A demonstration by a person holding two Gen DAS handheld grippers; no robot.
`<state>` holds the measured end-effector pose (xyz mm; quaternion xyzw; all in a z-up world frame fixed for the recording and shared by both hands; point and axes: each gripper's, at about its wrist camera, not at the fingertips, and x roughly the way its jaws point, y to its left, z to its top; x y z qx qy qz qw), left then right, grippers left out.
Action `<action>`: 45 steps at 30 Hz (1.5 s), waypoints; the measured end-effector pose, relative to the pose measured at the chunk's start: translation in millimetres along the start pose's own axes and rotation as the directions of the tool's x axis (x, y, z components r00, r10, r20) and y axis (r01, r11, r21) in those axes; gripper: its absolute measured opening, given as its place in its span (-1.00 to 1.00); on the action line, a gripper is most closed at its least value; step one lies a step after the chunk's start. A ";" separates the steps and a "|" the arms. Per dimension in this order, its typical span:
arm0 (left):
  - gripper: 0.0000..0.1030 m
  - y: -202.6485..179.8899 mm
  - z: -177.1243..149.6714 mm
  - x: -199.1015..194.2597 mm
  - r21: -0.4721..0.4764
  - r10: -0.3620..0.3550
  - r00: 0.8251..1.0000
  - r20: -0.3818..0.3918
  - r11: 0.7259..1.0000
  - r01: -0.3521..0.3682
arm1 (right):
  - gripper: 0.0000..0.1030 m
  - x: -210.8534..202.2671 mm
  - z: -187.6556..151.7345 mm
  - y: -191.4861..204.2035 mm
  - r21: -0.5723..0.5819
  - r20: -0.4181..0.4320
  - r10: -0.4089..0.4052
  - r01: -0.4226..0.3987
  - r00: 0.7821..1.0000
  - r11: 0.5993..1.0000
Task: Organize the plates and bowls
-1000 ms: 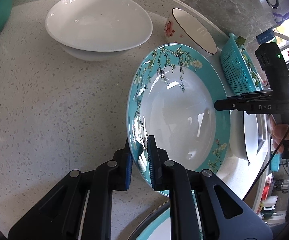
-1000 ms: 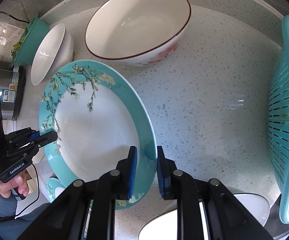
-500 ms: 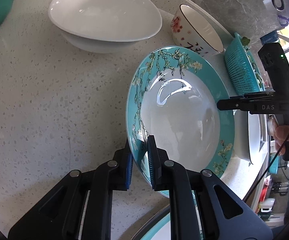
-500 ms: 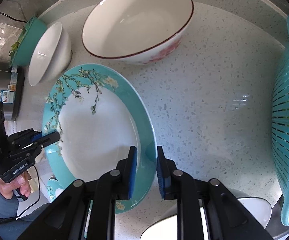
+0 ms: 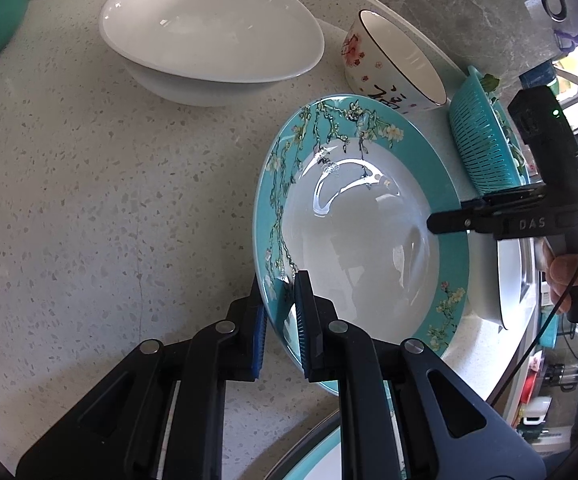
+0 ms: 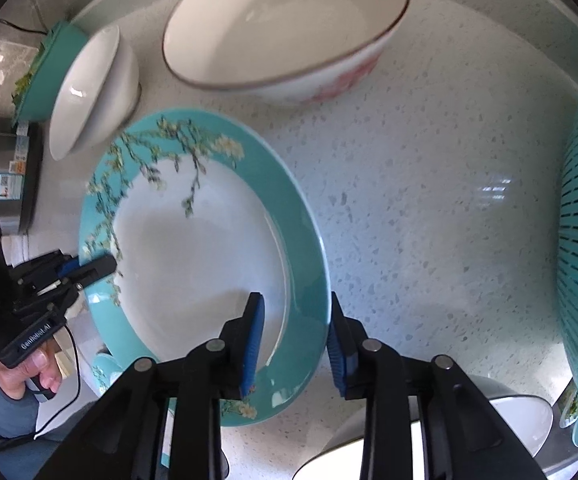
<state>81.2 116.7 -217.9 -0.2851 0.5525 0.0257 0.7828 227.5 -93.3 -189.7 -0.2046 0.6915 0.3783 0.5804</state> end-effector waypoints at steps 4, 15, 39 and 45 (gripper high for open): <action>-0.78 0.7 -0.6 -0.3 0.003 0.003 1.000 0.002 1.000 -0.003 | -0.36 1.2 -1.5 2.4 -0.005 -0.003 -0.009 0.008 1.000 1.000; -0.78 -2.9 0.6 -0.5 0.007 0.012 1.000 -0.007 1.000 -0.012 | -0.55 -0.1 -12.6 7.4 0.012 0.042 -0.034 0.034 0.999 0.999; -0.79 0.0 4.8 -28.3 0.004 -0.025 1.000 0.001 1.000 0.025 | -0.56 -29.8 -9.2 -11.9 0.034 0.056 -0.008 0.006 0.998 0.999; -0.79 -2.9 0.6 -48.2 0.020 -0.041 0.999 0.009 0.999 0.041 | -0.55 -41.1 -12.7 -10.5 0.039 0.070 -0.006 0.003 0.998 0.999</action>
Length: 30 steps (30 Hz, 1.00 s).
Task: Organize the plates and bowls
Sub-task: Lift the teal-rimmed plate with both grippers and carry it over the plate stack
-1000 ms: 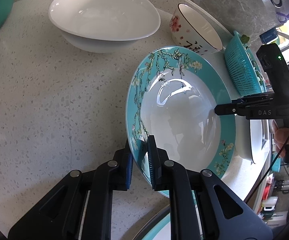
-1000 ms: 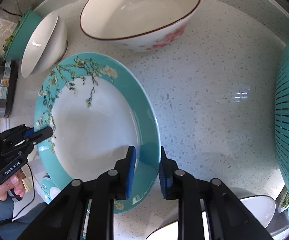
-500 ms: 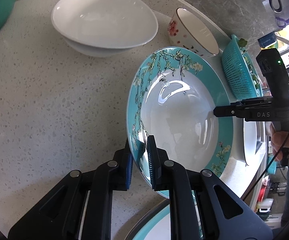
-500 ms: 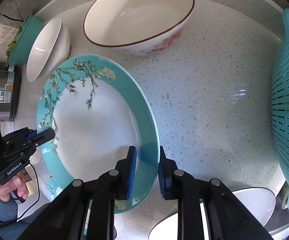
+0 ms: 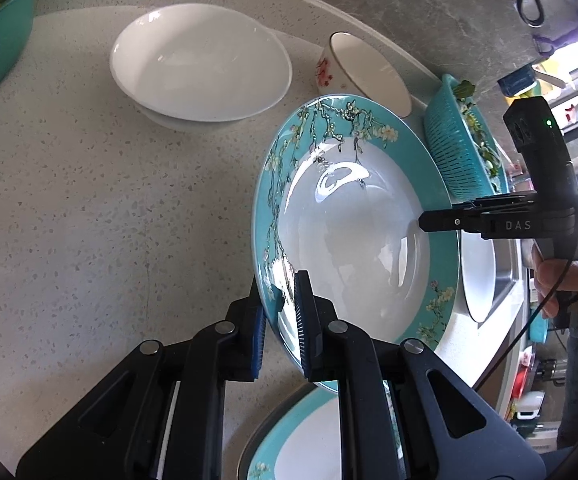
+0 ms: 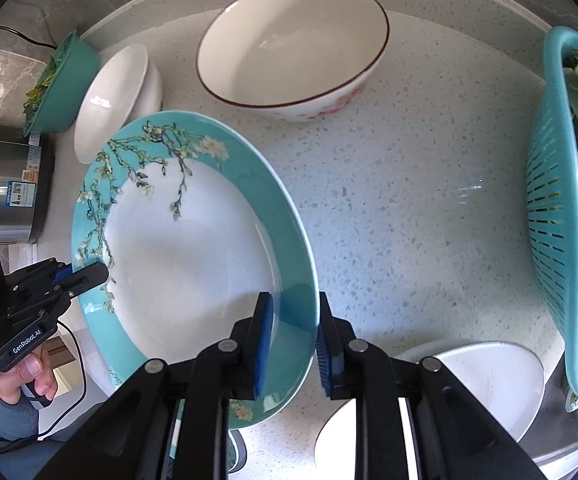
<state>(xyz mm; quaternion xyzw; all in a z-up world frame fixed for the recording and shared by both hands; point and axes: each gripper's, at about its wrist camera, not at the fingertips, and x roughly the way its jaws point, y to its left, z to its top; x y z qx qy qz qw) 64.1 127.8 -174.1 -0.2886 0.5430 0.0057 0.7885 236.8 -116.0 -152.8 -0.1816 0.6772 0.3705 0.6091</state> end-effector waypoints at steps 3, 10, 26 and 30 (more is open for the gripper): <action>-0.79 -0.4 -2.1 -11.2 0.004 -0.014 1.000 0.001 1.000 0.014 | -0.55 -8.7 -2.9 2.6 -0.001 0.012 0.000 0.000 1.000 1.000; -0.79 -3.2 -18.0 -39.5 0.041 -0.023 1.000 0.002 0.999 0.023 | -0.55 -30.2 -23.4 15.2 -0.002 0.043 0.006 -0.006 0.999 1.000; -0.78 -6.2 -100.6 -67.3 0.161 -0.071 0.990 -0.122 0.983 0.090 | -0.48 -41.0 -126.2 38.6 0.118 0.134 0.054 -0.070 0.989 0.990; -0.78 -1.8 -117.2 -66.3 0.196 -0.067 0.985 -0.159 0.976 0.098 | -0.47 -31.9 -149.1 39.3 0.169 0.151 0.073 -0.099 0.986 0.981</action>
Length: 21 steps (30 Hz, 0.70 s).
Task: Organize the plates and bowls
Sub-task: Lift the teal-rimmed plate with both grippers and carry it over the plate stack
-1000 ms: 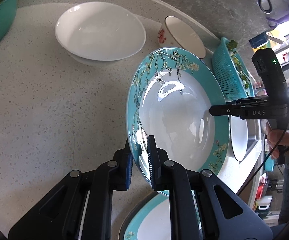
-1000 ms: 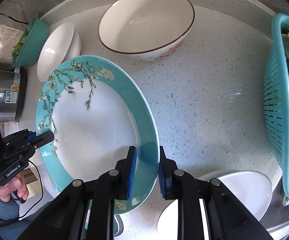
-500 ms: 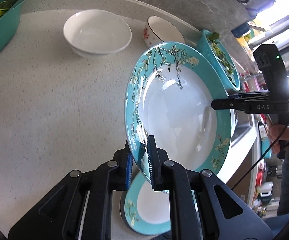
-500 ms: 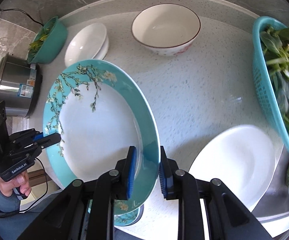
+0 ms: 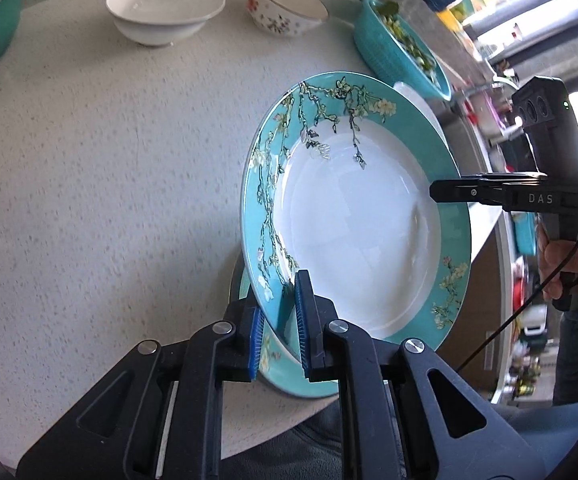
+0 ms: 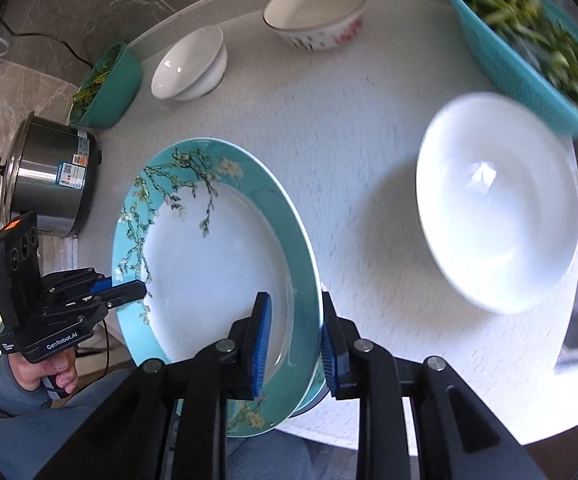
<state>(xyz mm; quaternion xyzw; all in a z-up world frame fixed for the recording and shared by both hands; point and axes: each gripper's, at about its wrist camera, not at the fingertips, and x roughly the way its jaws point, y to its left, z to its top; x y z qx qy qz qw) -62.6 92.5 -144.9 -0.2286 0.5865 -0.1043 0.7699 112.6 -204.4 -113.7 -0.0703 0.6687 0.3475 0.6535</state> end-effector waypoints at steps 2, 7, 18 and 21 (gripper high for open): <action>-0.78 -1.1 -7.3 2.5 0.020 0.004 1.000 -0.016 1.000 -0.004 | -0.47 3.9 -11.2 -3.7 0.031 0.005 0.016 -0.016 1.000 0.999; -0.76 -2.4 -21.3 14.9 0.065 0.037 0.998 -0.046 0.997 -0.034 | -0.46 18.3 -39.7 -11.2 0.098 0.025 0.040 -0.043 0.999 0.994; -0.72 -15.9 -22.6 47.9 0.177 0.105 0.991 -0.088 0.980 -0.088 | -0.46 45.6 -70.2 -28.1 0.203 0.031 0.021 -0.027 0.999 0.979; -0.72 -18.9 -19.5 50.1 0.200 0.121 0.989 -0.088 0.974 -0.102 | -0.46 46.7 -70.6 -27.9 0.208 0.024 0.014 -0.018 1.000 0.978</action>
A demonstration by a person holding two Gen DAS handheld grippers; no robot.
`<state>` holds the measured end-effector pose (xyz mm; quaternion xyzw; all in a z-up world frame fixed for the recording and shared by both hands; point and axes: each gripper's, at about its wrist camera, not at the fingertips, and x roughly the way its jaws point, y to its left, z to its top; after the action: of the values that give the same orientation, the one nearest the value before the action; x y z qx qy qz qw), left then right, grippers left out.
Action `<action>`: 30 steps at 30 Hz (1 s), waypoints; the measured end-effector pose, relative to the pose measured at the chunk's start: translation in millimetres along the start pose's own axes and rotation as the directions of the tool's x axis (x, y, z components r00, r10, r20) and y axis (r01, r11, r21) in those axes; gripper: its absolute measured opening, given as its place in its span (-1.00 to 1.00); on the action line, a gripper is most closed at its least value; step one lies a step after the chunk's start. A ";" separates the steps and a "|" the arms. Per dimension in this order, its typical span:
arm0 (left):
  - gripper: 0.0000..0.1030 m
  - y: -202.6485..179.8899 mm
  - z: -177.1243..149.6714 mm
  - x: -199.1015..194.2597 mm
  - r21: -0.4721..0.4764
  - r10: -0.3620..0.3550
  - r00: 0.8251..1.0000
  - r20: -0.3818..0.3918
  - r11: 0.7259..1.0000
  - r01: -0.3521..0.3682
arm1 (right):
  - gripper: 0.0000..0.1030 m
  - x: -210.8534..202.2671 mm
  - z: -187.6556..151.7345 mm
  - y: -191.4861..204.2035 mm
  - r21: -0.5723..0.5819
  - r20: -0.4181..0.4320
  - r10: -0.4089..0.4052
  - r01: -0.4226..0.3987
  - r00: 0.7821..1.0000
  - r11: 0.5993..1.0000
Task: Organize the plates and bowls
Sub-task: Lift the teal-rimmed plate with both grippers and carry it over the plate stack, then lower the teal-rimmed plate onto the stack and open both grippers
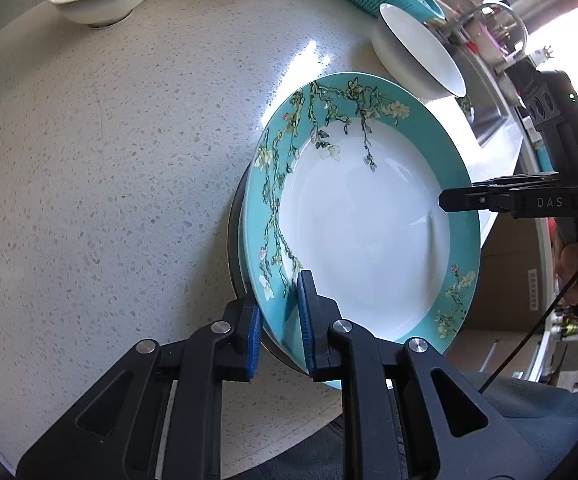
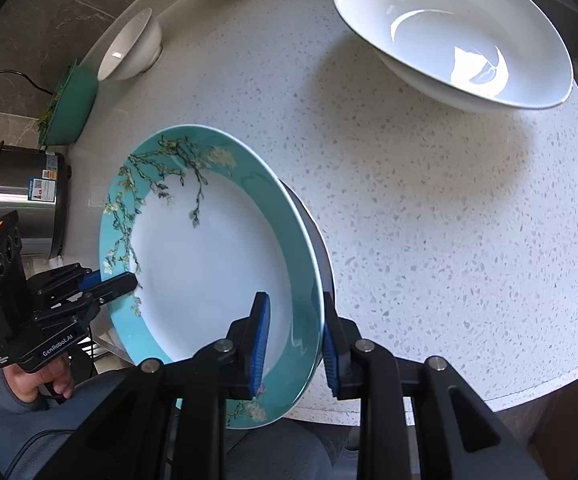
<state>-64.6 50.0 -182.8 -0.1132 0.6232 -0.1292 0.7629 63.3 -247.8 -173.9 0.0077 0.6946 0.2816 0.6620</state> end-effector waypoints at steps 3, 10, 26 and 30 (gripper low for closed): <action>-0.71 -7.7 -0.4 -0.9 0.048 0.043 0.999 0.006 0.998 -0.043 | -0.46 2.1 0.0 2.9 -0.002 -0.004 -0.016 0.016 1.000 1.000; -0.66 -31.6 10.4 6.8 0.129 0.131 0.991 0.020 0.983 -0.133 | -0.45 8.0 1.7 16.9 -0.012 0.003 -0.049 0.049 0.999 0.999; -0.13 -35.5 17.1 3.2 0.157 0.220 0.973 0.070 0.961 -0.229 | -0.11 16.5 -3.5 60.7 -0.044 0.043 -0.121 0.123 0.992 0.991; 0.62 -19.9 30.8 -28.1 0.083 0.167 0.973 0.162 0.980 -0.182 | 0.13 -11.2 -7.2 50.3 0.018 0.134 -0.019 0.016 0.991 1.000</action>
<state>-40.8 41.2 -144.2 -0.0302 0.5628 -0.0829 0.8219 39.8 -212.6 -143.7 0.0263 0.6509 0.2687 0.7096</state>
